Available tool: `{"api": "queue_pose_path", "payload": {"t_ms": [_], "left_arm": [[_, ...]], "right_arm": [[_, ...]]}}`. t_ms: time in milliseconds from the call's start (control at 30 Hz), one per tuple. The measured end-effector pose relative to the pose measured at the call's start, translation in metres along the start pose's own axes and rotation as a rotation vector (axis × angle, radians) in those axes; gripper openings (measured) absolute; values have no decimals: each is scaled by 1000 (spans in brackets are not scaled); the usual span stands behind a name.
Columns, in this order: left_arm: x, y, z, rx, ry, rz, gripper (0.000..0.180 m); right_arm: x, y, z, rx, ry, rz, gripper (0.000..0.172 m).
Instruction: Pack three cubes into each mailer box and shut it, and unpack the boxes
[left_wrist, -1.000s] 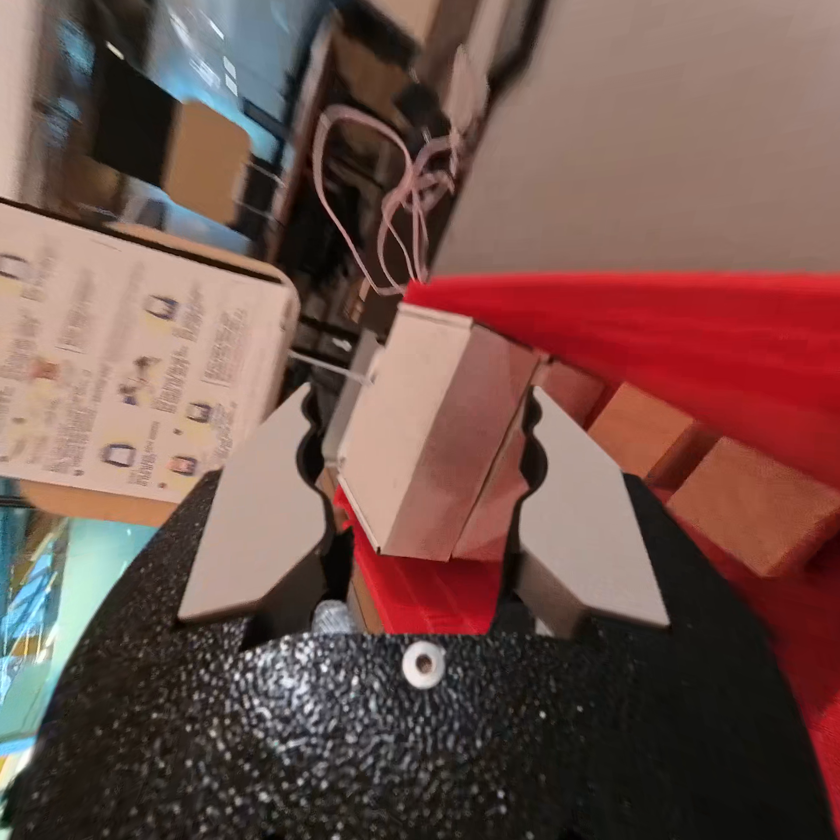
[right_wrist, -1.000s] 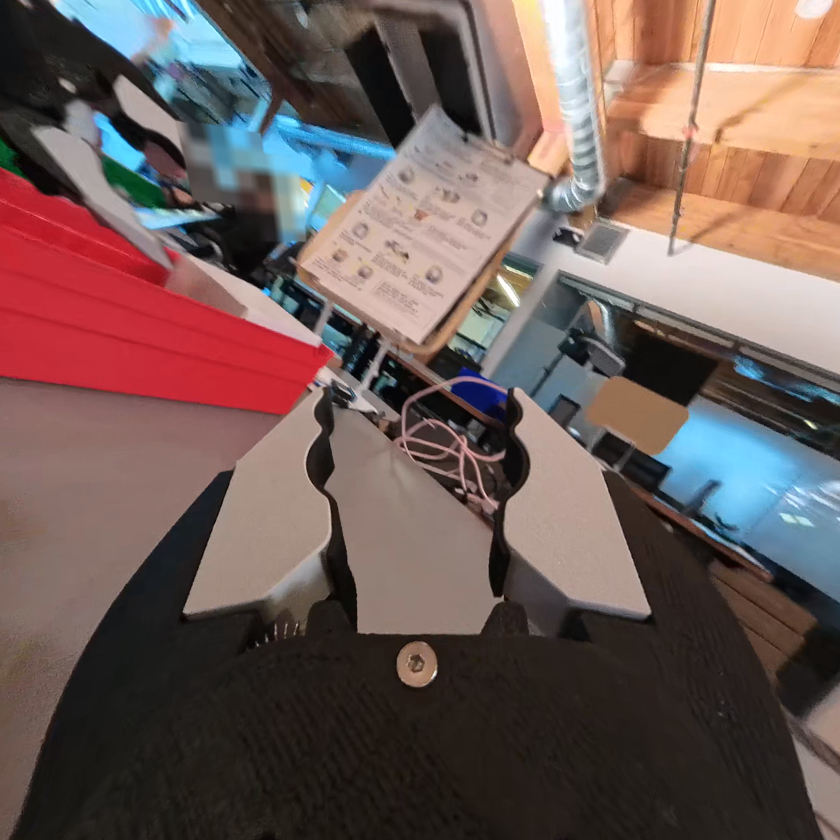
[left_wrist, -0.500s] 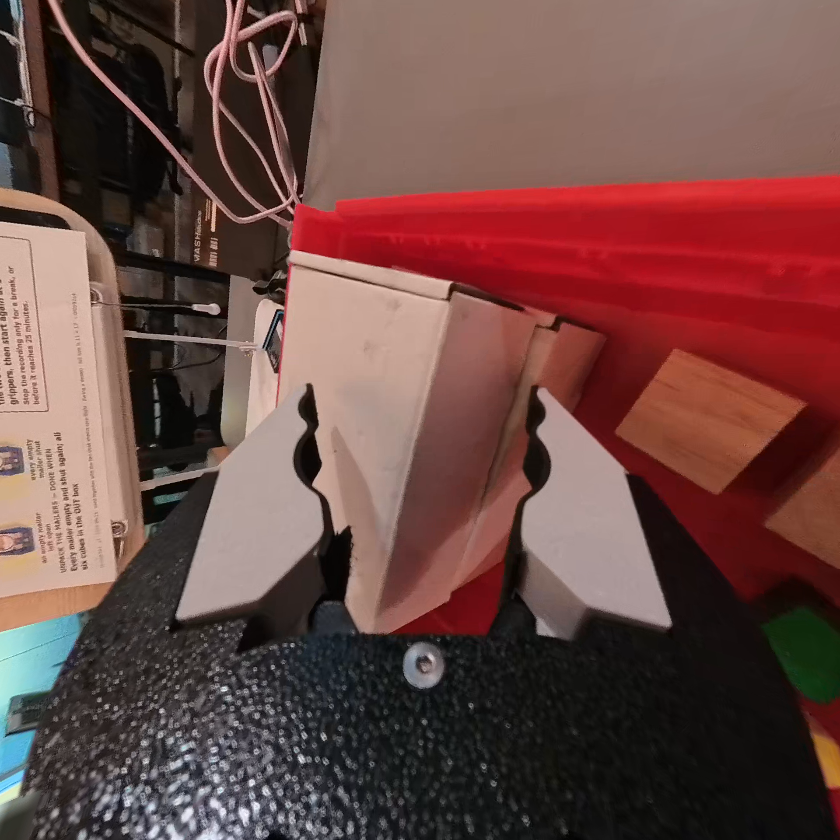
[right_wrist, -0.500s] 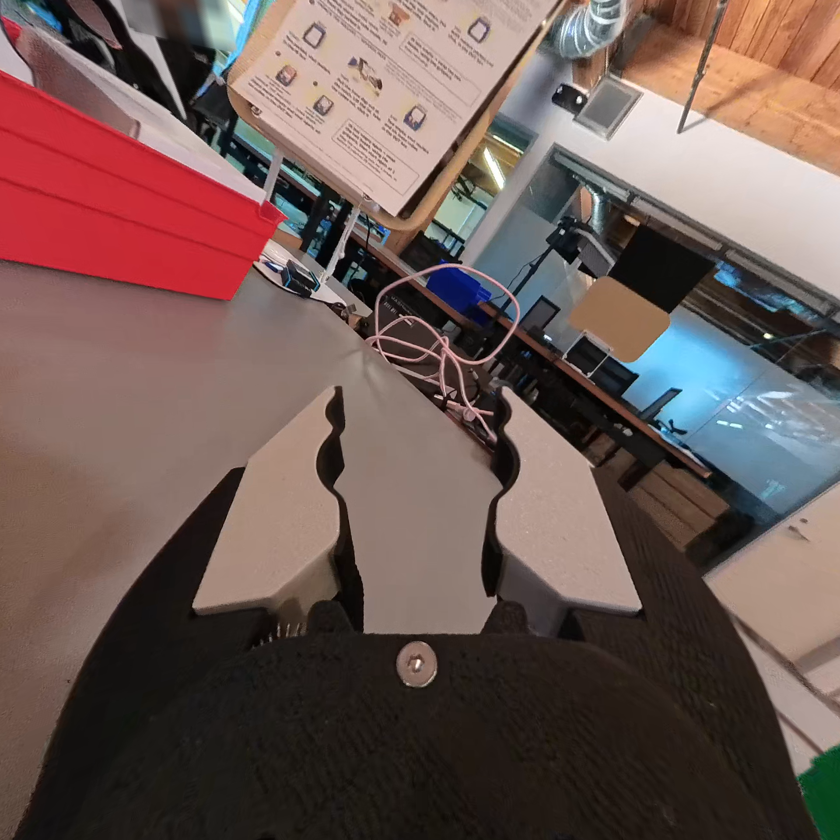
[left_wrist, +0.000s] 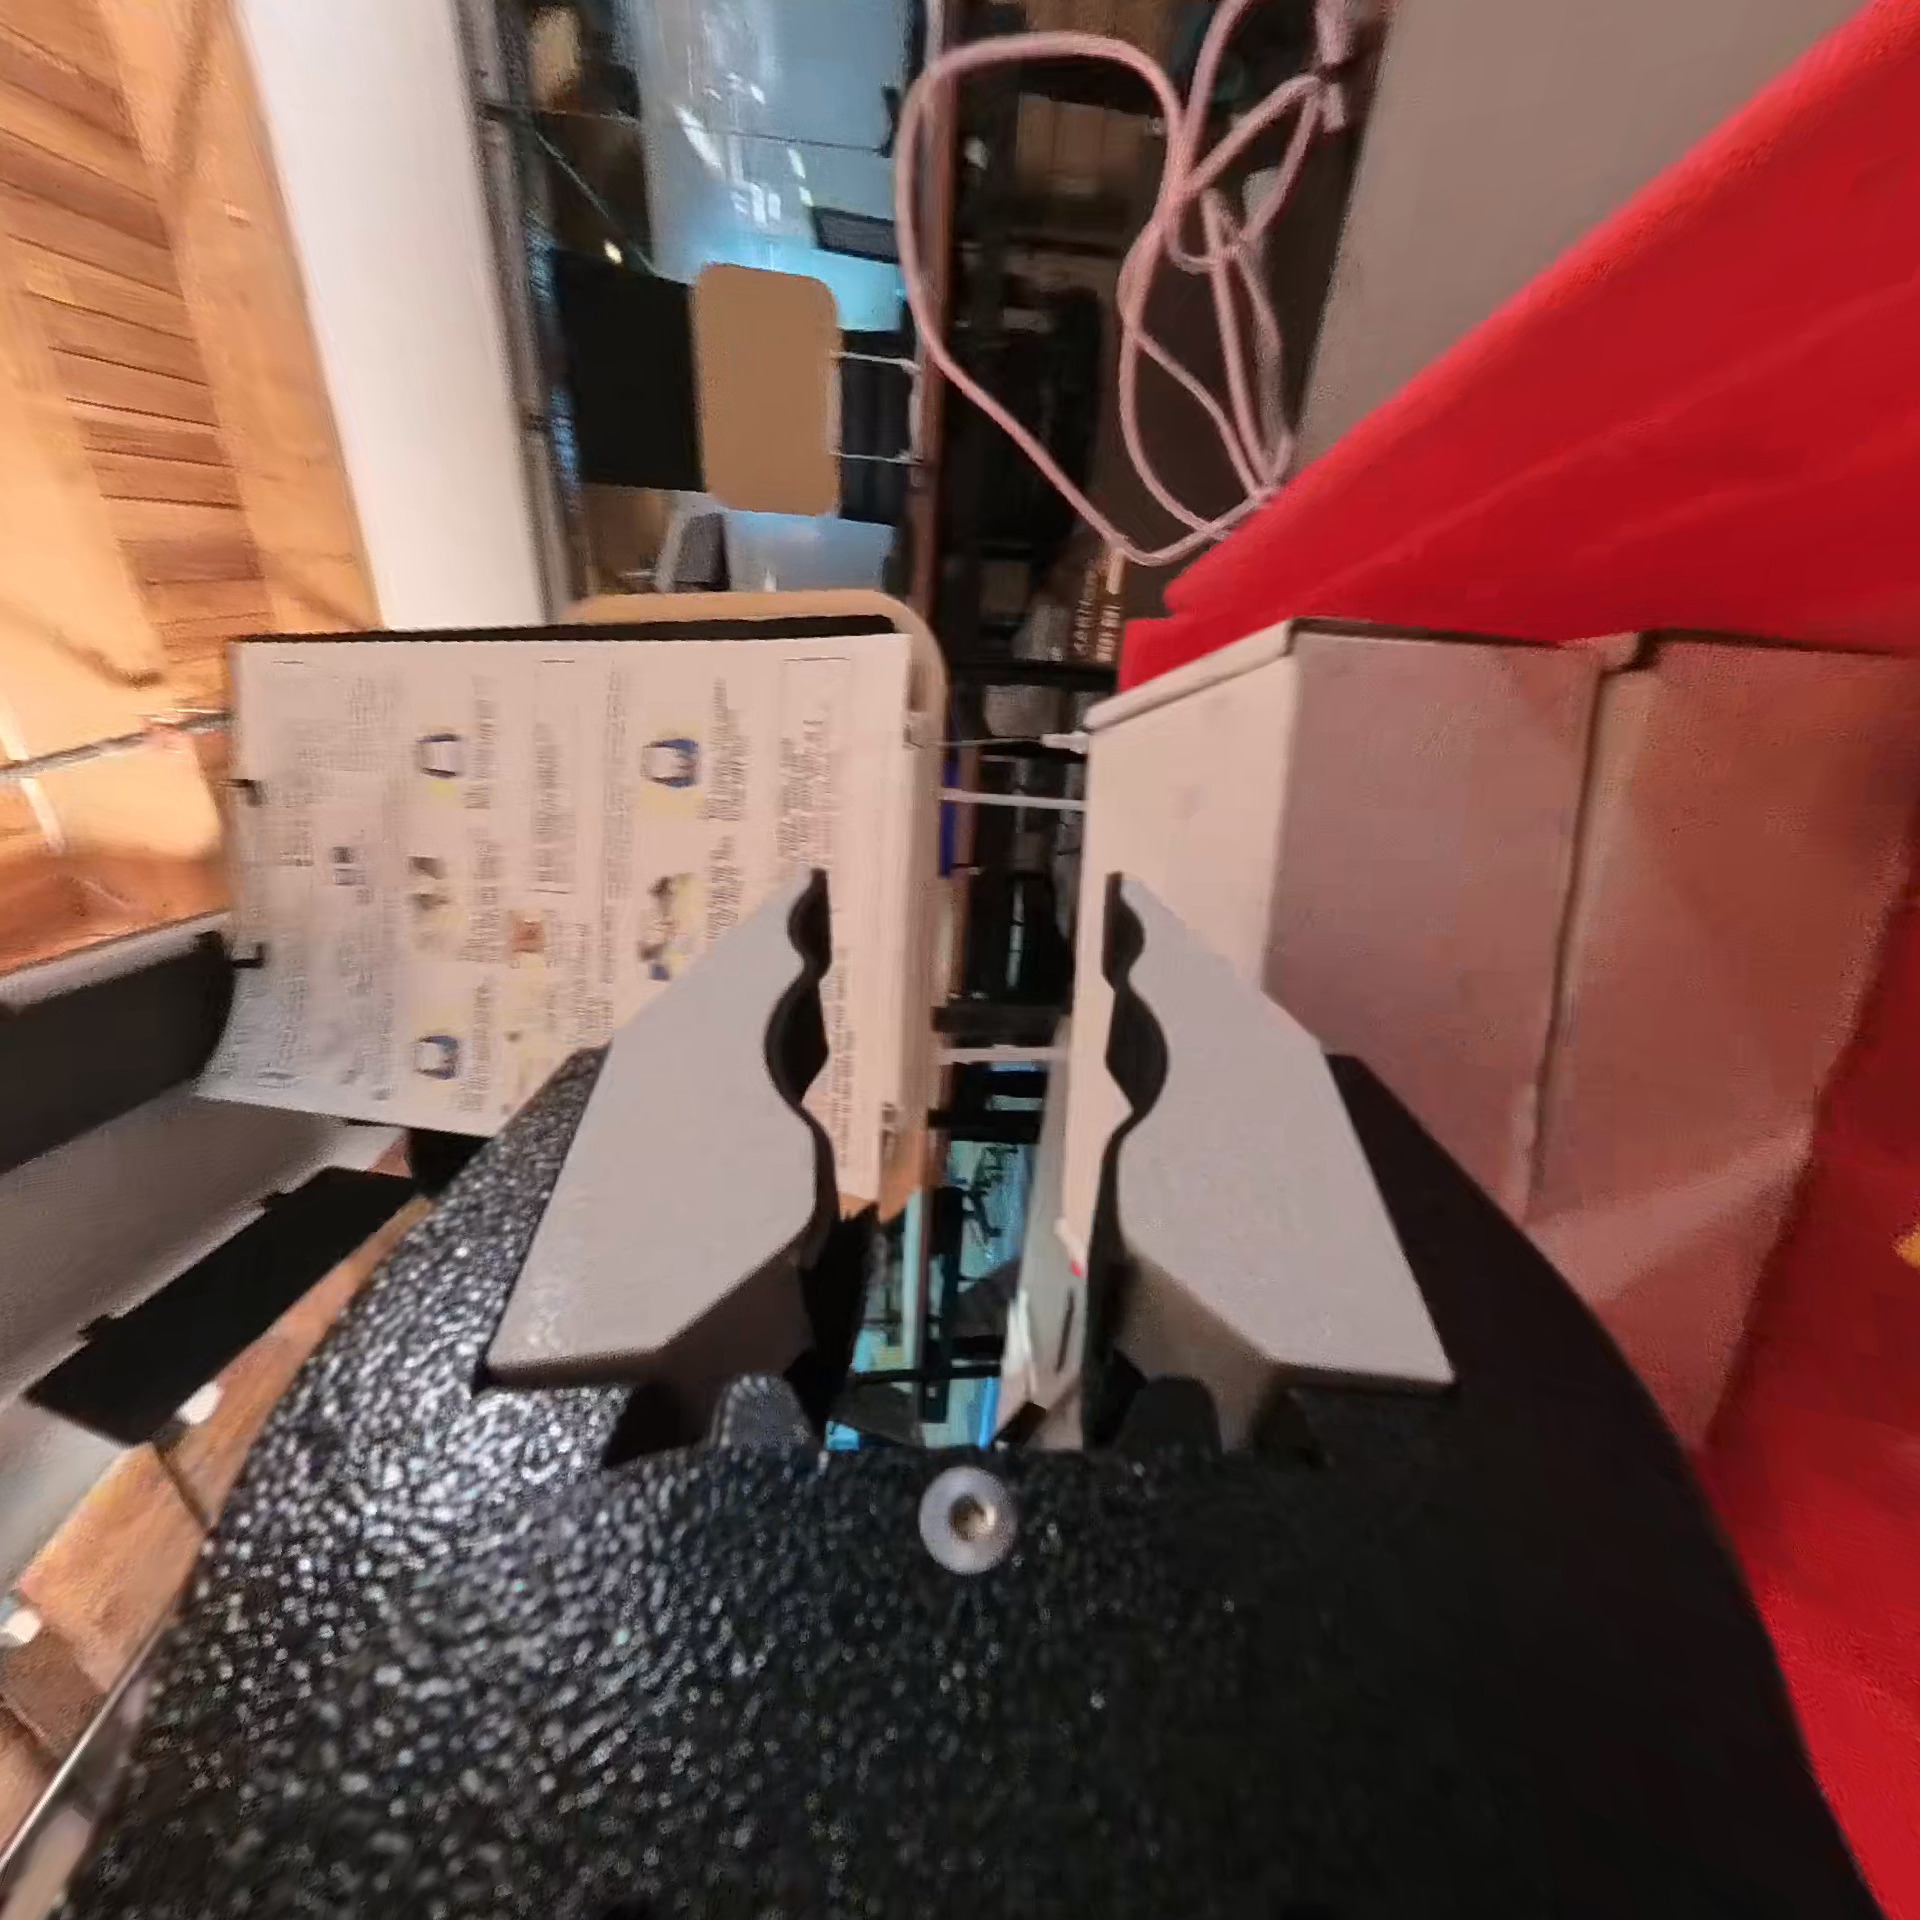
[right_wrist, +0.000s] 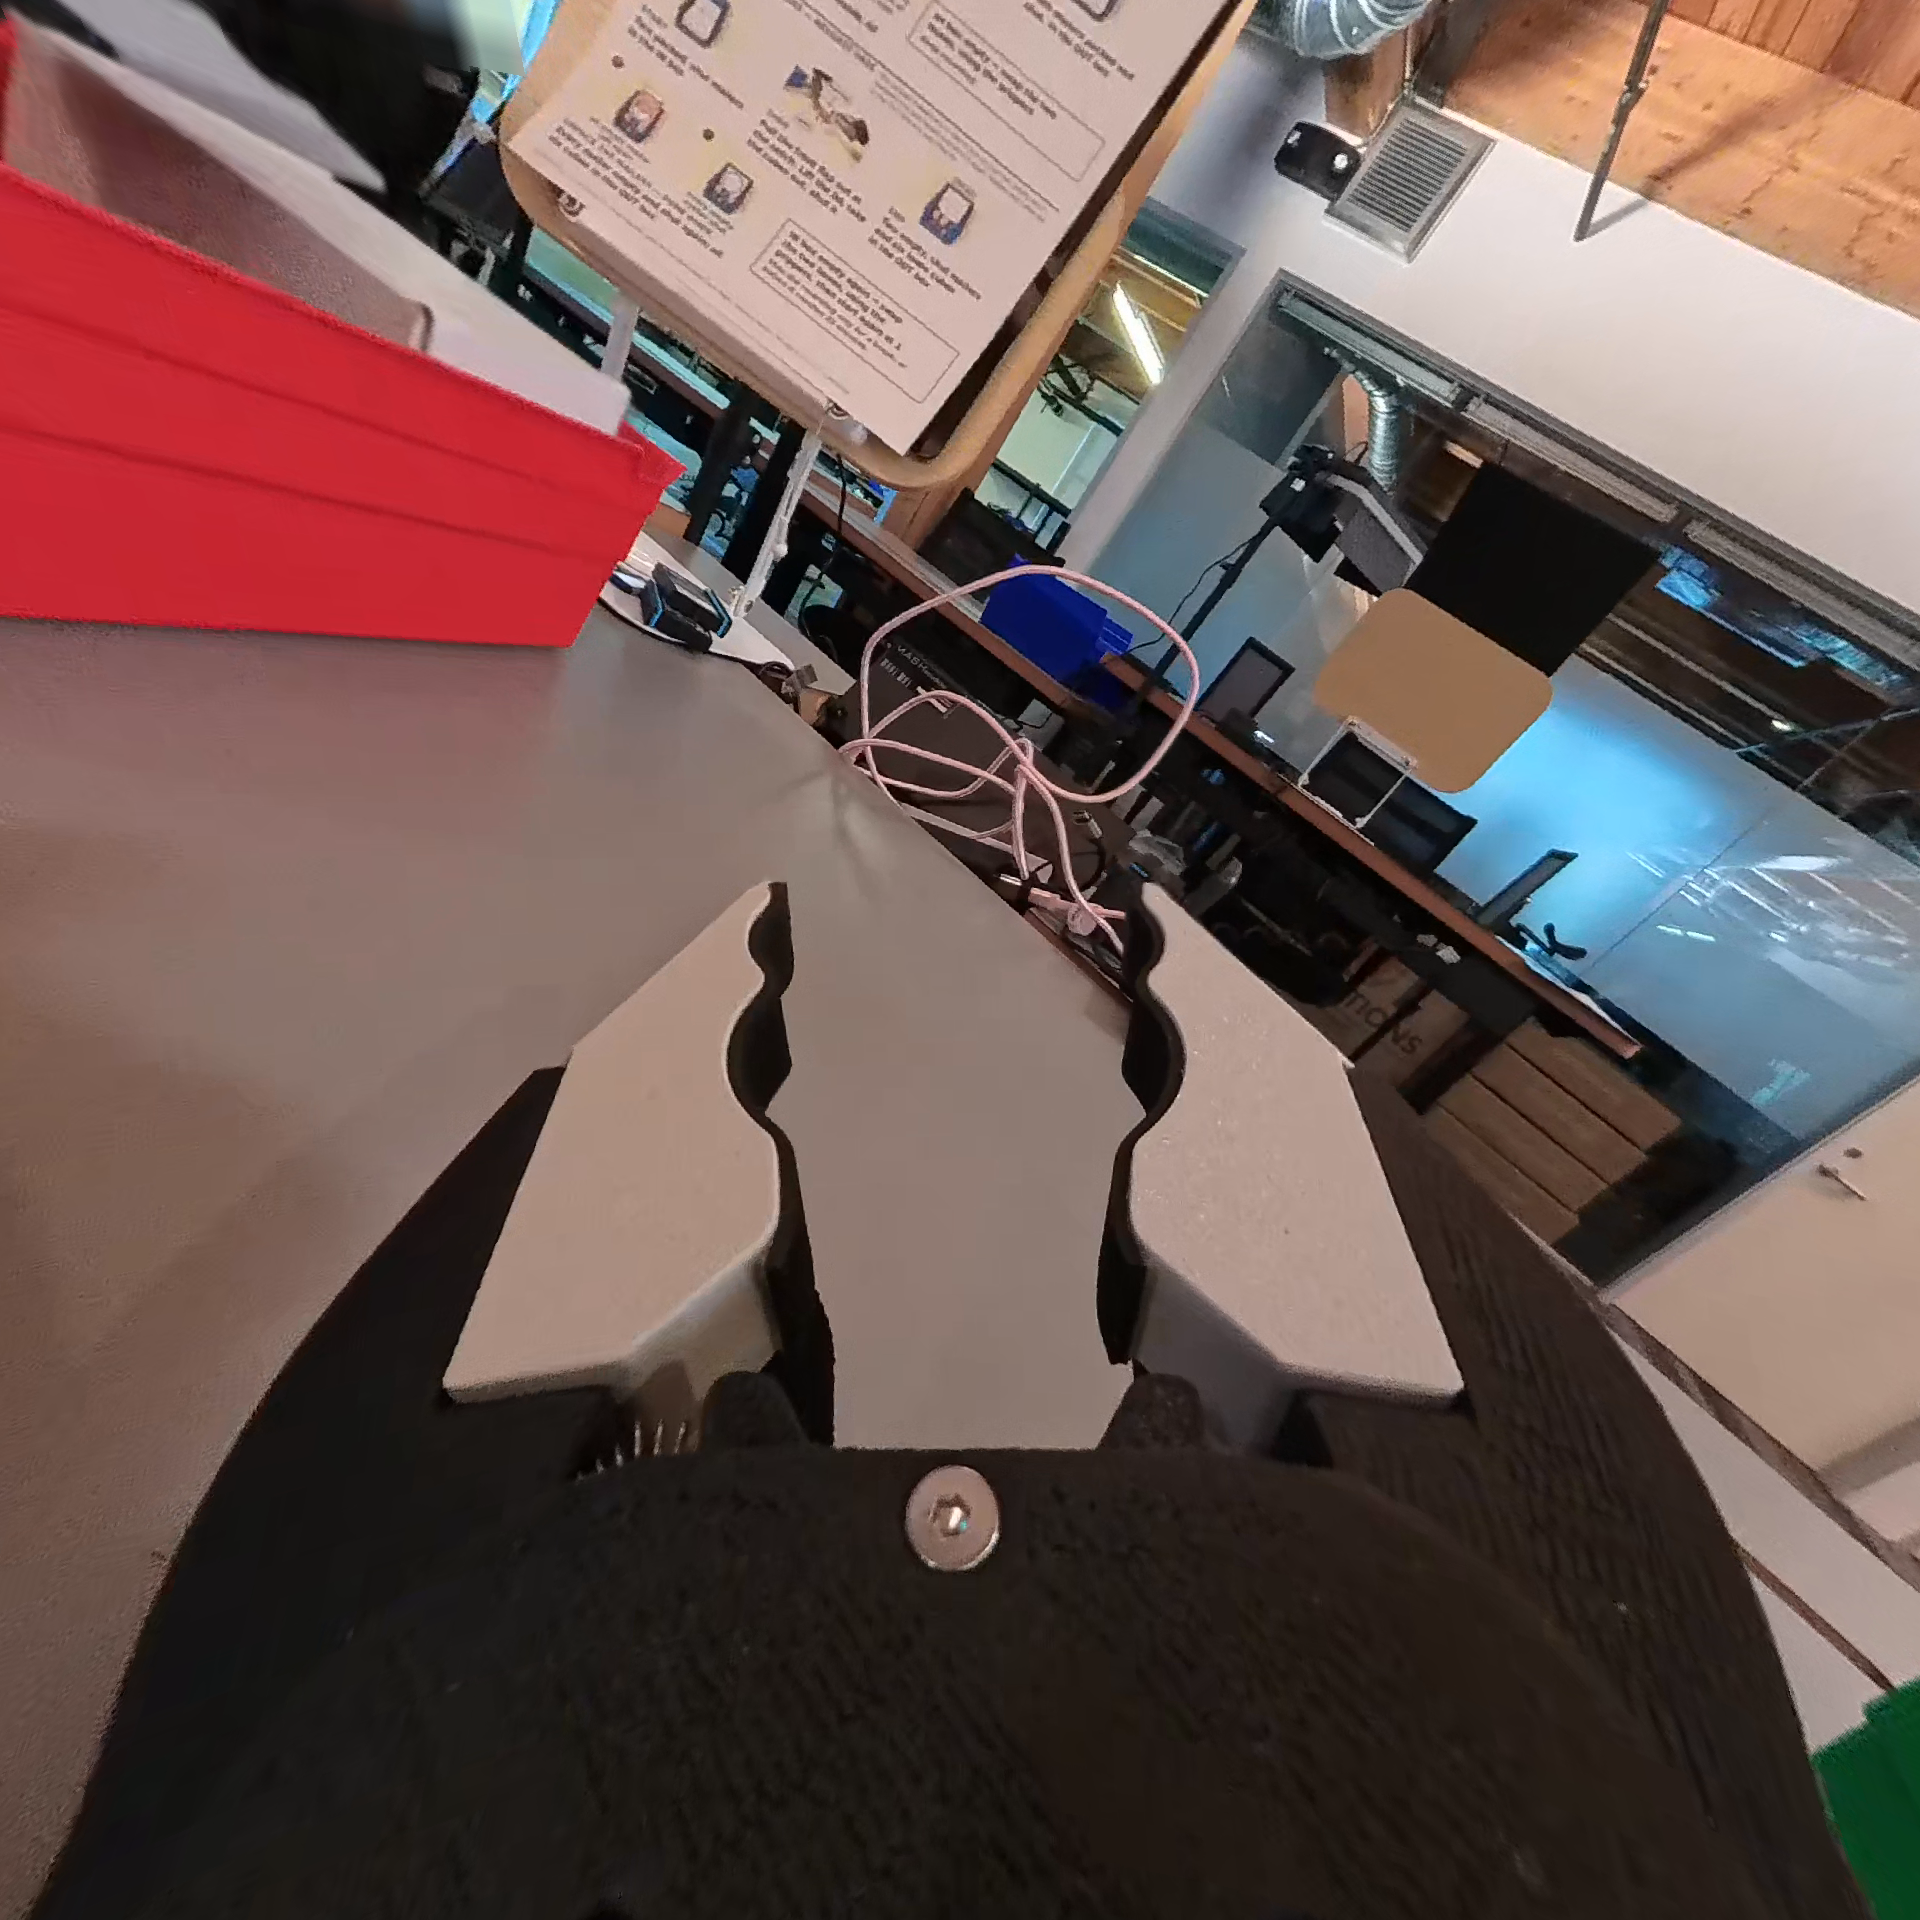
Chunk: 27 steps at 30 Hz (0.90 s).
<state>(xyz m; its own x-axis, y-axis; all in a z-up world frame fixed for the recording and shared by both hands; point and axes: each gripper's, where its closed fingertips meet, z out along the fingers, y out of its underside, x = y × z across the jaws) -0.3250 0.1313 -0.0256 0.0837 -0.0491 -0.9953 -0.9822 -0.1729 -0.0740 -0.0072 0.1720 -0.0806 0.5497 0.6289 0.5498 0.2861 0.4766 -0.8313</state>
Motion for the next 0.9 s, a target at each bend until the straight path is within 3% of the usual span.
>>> {"api": "queue_pose_path", "payload": {"t_ms": [100,167,233,300,367,400,533,900], "left_arm": [[11,1,5,4,30,-49,49],[18,-12,0,89,135,-218,53],[29,-20,-8,133,316,-385,70],[46,-10,-9,46,487,-464,86],[61,5,-9,-54,568,-411,102],[66,11,-8,-80,575,-360,110],[68,25,0,-131,504,-197,92],[25,20,4,-62,198,-47,87]], "right_arm": [[0,2,0,-9,-2,-4,62],[0,3,1,-15,-5,11,62],[0,5,2,-20,-15,27,62],[-3,7,4,-31,-32,33,61],[-6,7,4,-37,-43,26,61],[-7,7,4,-36,-46,21,60],[-10,6,4,-33,-59,7,59],[-11,7,5,-33,-75,25,57]]}}
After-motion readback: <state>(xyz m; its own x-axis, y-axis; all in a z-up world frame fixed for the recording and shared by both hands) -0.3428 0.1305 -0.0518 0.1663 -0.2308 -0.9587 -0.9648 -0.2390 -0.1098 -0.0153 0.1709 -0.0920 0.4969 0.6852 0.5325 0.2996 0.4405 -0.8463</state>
